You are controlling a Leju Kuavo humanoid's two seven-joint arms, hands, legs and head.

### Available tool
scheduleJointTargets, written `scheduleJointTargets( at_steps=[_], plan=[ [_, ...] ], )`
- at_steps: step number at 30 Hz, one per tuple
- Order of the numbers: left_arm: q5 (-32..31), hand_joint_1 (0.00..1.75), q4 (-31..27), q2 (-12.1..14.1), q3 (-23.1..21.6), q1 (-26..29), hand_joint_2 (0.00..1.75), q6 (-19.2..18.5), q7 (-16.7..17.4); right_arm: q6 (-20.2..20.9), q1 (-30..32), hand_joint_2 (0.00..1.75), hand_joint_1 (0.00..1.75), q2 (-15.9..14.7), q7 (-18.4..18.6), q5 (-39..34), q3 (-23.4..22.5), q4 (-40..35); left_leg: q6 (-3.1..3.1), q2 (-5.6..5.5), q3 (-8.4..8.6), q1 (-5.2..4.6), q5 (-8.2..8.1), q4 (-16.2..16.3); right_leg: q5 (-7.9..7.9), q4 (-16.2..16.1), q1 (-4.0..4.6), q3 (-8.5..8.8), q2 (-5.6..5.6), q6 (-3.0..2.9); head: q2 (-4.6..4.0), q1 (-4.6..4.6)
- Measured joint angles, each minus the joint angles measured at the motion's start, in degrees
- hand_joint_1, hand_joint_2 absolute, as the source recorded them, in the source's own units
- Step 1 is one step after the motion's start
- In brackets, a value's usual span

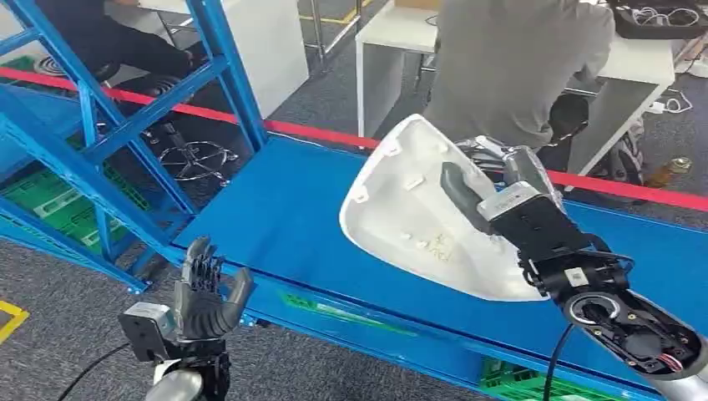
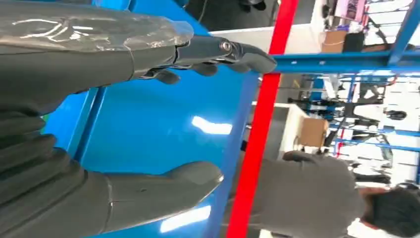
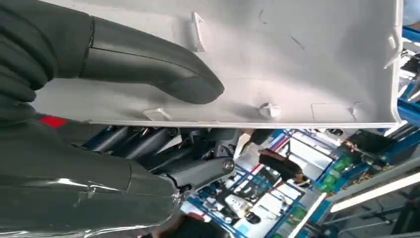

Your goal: Take the parts from the cabinet and place them on the table.

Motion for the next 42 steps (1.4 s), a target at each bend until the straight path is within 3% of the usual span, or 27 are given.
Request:
scheduleJointTargets(
  at_steps=[2,3,4,6,7,8,9,11,12,13,14,17,18,19,21,23,25,27,28,31,33,35,37,38,39,40,42],
  plan=[
    [-0.02,0.00,0.00,0.04,-0.02,-0.04,1.75,0.02,-0.06,0.02,-0.07,1.75,1.75,0.18,-0.02,0.09,0.18,-0.26,-0.61,-0.09,-0.07,0.29,-0.28,0.07,-0.06,-0.06,-0.01,0.18,-0.87,-1.23,0.00,-0.37],
    [-0.02,0.00,0.00,0.04,0.00,-0.11,1.75,0.00,-0.11,0.02,-0.03,1.75,1.75,0.20,-0.02,0.15,0.20,-0.42,-0.72,2.16,-0.76,0.22,-1.25,1.97,-0.08,-0.06,0.09,0.30,-1.27,-1.57,0.00,-0.83],
    [-0.02,0.00,0.00,0.04,-0.02,-0.26,1.75,0.00,-0.11,0.02,-0.05,1.75,1.75,0.20,-0.02,0.24,0.29,-0.61,-0.85,3.42,-2.71,0.06,-3.11,5.79,-0.15,-0.06,0.21,0.30,-1.65,-1.90,0.00,-1.53],
    [-0.02,0.00,0.00,0.04,-0.02,-0.29,1.75,0.00,-0.11,0.05,0.00,1.75,1.75,0.22,0.00,0.40,0.46,-0.66,-0.94,4.01,-8.08,0.06,-7.20,15.91,-0.27,-0.06,0.65,0.27,-2.45,-2.26,0.00,-2.03],
    [-0.02,0.00,0.02,0.07,-0.02,-0.22,1.75,0.00,-0.11,0.09,0.00,1.75,1.75,0.24,0.00,0.42,0.57,-0.66,-0.79,4.02,-10.42,0.05,-8.18,19.84,-0.37,-0.06,0.89,0.29,-2.89,-2.42,0.00,-2.14],
    [0.00,0.00,0.02,0.09,-0.02,-0.19,1.75,0.00,-0.11,0.11,-0.01,1.75,1.75,0.26,0.00,0.46,0.64,-0.66,-0.50,4.02,-11.16,-0.04,-7.55,20.43,-0.41,-0.06,1.14,0.36,-3.25,-2.47,0.00,-2.18],
    [0.00,0.00,0.02,0.09,-0.02,-0.19,1.75,0.00,-0.11,0.11,-0.01,1.75,1.75,0.26,0.00,0.48,0.72,-0.66,-0.01,4.03,-10.33,-0.30,-5.60,17.99,-0.50,-0.06,1.37,0.48,-3.58,-2.62,0.00,-2.20],
    [0.00,0.00,0.02,0.07,-0.02,-0.22,1.75,-0.02,-0.11,0.11,-0.04,1.75,1.75,0.31,0.00,0.50,0.85,-0.68,1.41,4.48,-5.34,-1.01,-0.17,7.33,-0.65,-0.08,1.80,0.87,-4.11,-2.74,0.00,-2.23],
    [0.00,0.00,0.02,0.07,-0.02,-0.34,1.75,-0.09,-0.11,0.11,-0.05,1.75,1.75,0.35,-0.02,0.53,0.88,-0.70,2.48,5.98,-2.84,-1.72,1.52,2.38,-0.73,-0.10,1.71,0.99,-4.31,-2.75,0.00,-2.21],
    [0.00,0.00,0.02,0.05,-0.02,-0.51,1.75,-0.17,-0.11,0.13,-0.03,1.75,1.75,0.44,-0.02,0.55,0.90,-0.70,2.85,7.10,-2.33,-2.19,0.92,1.00,-0.92,-0.08,2.25,0.98,-4.47,-2.45,0.00,-2.05],
    [-0.02,0.00,0.02,0.00,-0.02,-0.68,1.75,-0.17,-0.13,0.20,-0.01,1.75,1.75,0.46,-0.02,0.55,0.92,-0.70,2.59,6.55,-2.39,-2.35,1.21,0.65,-0.94,-0.14,1.83,0.95,-4.65,-2.31,0.00,-2.07],
    [0.04,0.00,0.02,0.00,-0.02,-0.73,1.75,-0.31,-0.11,0.33,-0.11,1.75,1.75,0.59,-0.02,0.55,1.01,-0.76,2.97,5.47,-2.18,-2.20,1.60,-0.24,-1.12,-0.52,2.02,1.40,-5.66,-1.42,0.00,-2.20],
    [0.09,0.00,0.02,-0.11,-0.02,-0.73,1.75,-0.35,-0.13,0.59,-0.10,1.75,1.75,0.59,-0.04,0.50,1.05,-0.79,2.93,5.30,-1.72,-1.84,1.94,-0.72,-1.73,0.31,1.63,1.16,-4.39,-1.19,0.00,-2.07],
    [0.15,0.00,0.02,-0.15,-0.02,-0.90,1.75,-0.35,-0.15,0.81,-0.21,1.75,1.75,0.63,-0.15,0.48,1.18,-0.79,3.16,4.94,-1.60,-1.72,2.01,-0.87,-3.62,2.84,1.67,0.05,-3.28,-1.08,0.00,-1.86],
    [0.33,0.00,0.02,-0.35,-0.02,-1.01,1.75,-0.44,-0.15,1.25,-0.35,1.75,1.75,0.66,-0.13,0.46,1.53,-0.68,3.31,4.29,-1.56,-1.72,2.00,-0.86,-8.49,13.00,1.66,-4.63,-2.51,-0.75,0.00,-0.72],
    [0.44,0.00,0.20,-0.39,-0.02,-0.97,1.75,-0.52,-0.15,1.53,-0.35,1.75,1.75,0.68,-0.11,0.35,2.01,-0.52,3.33,3.52,-1.54,-1.72,1.94,-0.78,-9.73,18.80,1.65,-7.74,-2.45,-0.44,0.00,-0.48],
    [0.48,0.00,0.39,-0.48,-0.02,-0.98,1.75,-0.63,-0.15,1.82,-0.42,1.75,1.75,0.72,-0.11,0.31,2.36,-0.46,3.19,2.60,-1.23,-1.61,1.79,-0.70,-5.42,13.40,1.38,-5.53,-2.44,-0.39,0.00,-0.08],
    [0.48,0.00,0.44,-0.63,-0.02,-1.06,1.75,-0.72,-0.18,1.93,-0.70,1.75,1.75,0.74,-0.13,0.31,2.47,-0.44,2.77,1.73,-0.90,-1.51,1.32,-0.20,0.47,1.95,1.04,-0.28,-1.54,-0.37,0.00,0.33],
    [0.50,0.00,0.48,-0.68,-0.02,-1.09,1.75,-0.74,-0.20,1.97,-0.91,1.75,1.75,0.77,-0.15,0.31,2.58,-0.37,2.50,1.39,-1.12,-1.72,1.12,0.03,-0.53,0.20,0.95,0.78,-0.22,-0.43,0.00,0.48],
    [0.59,0.00,0.50,-0.85,-0.02,-1.17,1.75,-0.92,-0.31,2.12,-1.00,1.75,1.75,0.83,-0.11,0.13,2.89,-0.33,1.76,0.74,-1.78,-1.51,1.37,0.10,-0.47,-0.26,1.47,0.49,-0.60,-1.45,0.00,0.26],
    [0.63,0.00,0.50,-0.81,-0.02,-1.18,1.75,-0.94,-0.33,2.23,-1.33,1.75,1.75,1.14,-0.15,0.04,3.06,-0.33,1.23,0.93,-1.89,-1.58,0.87,0.71,-0.02,-0.97,0.76,0.98,-1.29,-2.17,0.00,0.22],
    [0.63,0.00,0.50,-0.81,-0.02,-1.50,1.75,-0.94,-0.35,2.45,-1.44,1.75,1.75,1.18,-0.20,-0.28,3.19,-0.33,0.47,3.16,-5.24,-1.49,-2.82,7.37,-0.11,-1.08,0.80,1.09,-1.79,-2.63,0.00,-1.17],
    [0.68,0.00,0.55,-0.83,-0.04,-1.42,1.75,-0.90,-0.35,3.10,-1.44,1.75,1.75,1.22,-0.17,-0.52,3.43,-0.24,0.07,3.90,-10.50,-1.28,-6.66,17.19,-0.24,-1.07,0.88,1.07,-2.48,-2.78,0.00,-1.59],
    [0.77,0.00,0.63,-0.81,-0.04,-1.36,1.75,-0.85,-0.35,3.26,-1.44,1.75,1.75,1.25,-0.20,-0.65,3.54,-0.13,-0.06,4.00,-12.30,-1.19,-7.02,20.13,-0.29,-1.06,0.88,1.08,-2.84,-2.84,0.00,-1.75],
    [0.83,0.00,0.79,-0.81,-0.04,-1.35,1.75,-0.75,-0.35,3.43,-1.45,1.75,1.75,1.33,-0.20,-0.74,3.65,-0.04,-0.05,4.02,-12.28,-1.12,-5.83,19.42,-0.36,-1.06,0.88,1.15,-3.15,-2.78,0.00,-1.94],
    [0.83,0.00,0.85,-0.81,-0.04,-1.35,1.75,-0.63,-0.35,3.61,-1.53,1.75,1.75,1.44,-0.22,-0.94,3.78,0.00,0.04,4.08,-10.66,-1.03,-3.47,15.76,-0.45,-1.06,0.88,1.26,-3.42,-2.72,0.00,-2.05],
    [0.83,0.00,0.85,-0.81,-0.04,-1.43,1.75,-0.48,-0.35,4.11,-1.98,1.75,1.75,1.64,-0.39,-1.42,4.07,0.07,0.50,4.89,-5.03,-1.01,1.57,4.63,-0.73,-1.06,0.88,1.70,-3.81,-2.42,0.00,-2.12]
  ],
)
